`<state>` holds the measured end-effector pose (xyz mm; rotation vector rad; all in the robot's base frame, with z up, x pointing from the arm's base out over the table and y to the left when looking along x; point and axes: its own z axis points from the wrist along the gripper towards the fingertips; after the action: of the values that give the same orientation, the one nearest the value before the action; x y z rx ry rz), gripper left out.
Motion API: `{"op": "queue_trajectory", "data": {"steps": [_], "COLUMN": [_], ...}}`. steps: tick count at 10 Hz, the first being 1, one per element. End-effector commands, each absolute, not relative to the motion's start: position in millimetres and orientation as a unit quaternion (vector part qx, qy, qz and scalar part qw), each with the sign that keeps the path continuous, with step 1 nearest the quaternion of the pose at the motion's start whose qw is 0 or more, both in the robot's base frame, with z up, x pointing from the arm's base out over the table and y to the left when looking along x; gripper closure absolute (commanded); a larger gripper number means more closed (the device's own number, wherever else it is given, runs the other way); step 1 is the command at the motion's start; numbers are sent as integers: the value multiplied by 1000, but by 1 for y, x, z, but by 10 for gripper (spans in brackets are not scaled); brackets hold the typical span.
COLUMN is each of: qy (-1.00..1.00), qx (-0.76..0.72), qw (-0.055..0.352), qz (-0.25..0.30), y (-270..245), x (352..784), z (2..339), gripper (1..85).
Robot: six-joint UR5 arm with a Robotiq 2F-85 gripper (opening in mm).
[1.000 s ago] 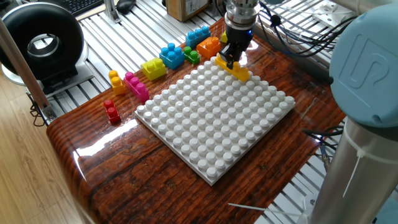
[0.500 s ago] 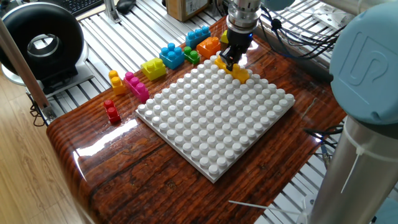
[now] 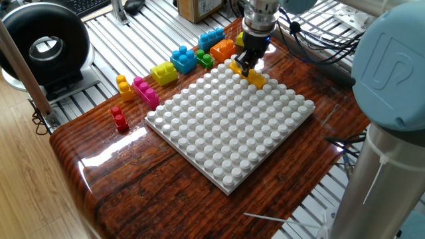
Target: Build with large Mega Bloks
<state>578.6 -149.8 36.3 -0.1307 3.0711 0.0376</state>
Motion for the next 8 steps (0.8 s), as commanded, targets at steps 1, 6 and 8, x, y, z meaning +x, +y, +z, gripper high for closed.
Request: {"op": "queue_trajectory", "data": {"steps": [1, 6, 8], "qy": [998, 997, 996], "qx": [-53, -67, -70], "qw": [34, 33, 33], "qz": [32, 37, 38], "y": [-144, -146, -145], "x": [580, 580, 580], "z": [41, 41, 41], "gripper": [627, 473, 440]}}
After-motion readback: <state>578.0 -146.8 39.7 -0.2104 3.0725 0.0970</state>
